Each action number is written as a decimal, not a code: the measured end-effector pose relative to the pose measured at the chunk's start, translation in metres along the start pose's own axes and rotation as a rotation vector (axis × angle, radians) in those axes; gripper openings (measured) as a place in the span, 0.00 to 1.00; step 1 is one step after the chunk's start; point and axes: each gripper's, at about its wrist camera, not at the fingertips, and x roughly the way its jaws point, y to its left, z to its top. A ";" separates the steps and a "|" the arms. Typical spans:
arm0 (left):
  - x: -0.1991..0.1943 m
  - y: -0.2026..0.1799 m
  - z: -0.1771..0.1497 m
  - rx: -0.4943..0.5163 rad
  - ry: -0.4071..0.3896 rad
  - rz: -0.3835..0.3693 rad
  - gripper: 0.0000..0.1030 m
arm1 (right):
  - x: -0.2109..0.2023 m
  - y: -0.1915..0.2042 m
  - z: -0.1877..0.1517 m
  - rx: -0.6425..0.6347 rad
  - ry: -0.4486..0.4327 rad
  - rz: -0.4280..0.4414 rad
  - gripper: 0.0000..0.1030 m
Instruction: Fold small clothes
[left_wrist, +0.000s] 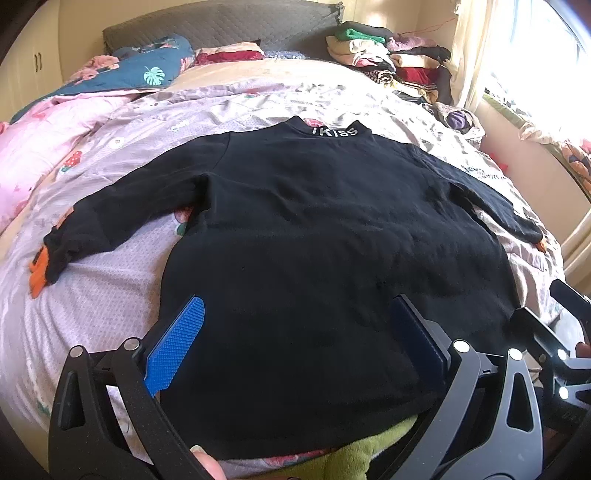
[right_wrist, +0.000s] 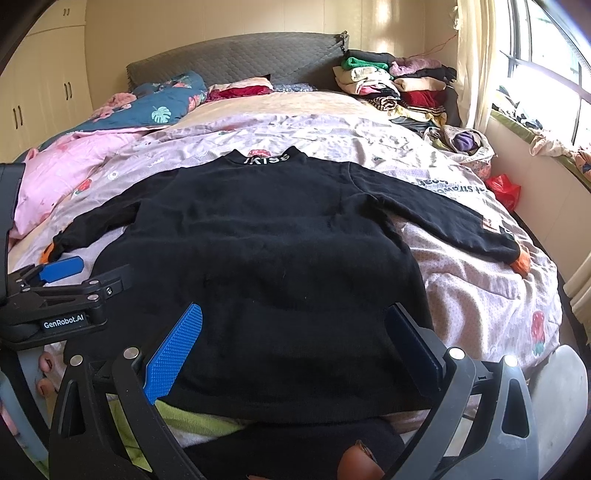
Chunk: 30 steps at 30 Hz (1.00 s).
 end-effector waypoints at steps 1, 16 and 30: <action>0.002 0.000 0.001 0.001 -0.002 0.001 0.92 | 0.002 -0.001 0.002 0.002 0.007 0.000 0.96; 0.027 0.001 0.044 -0.019 -0.024 -0.002 0.92 | 0.028 -0.013 0.037 0.048 0.018 -0.012 0.96; 0.046 -0.004 0.081 -0.075 -0.019 -0.017 0.92 | 0.039 -0.026 0.085 0.064 -0.032 -0.041 0.96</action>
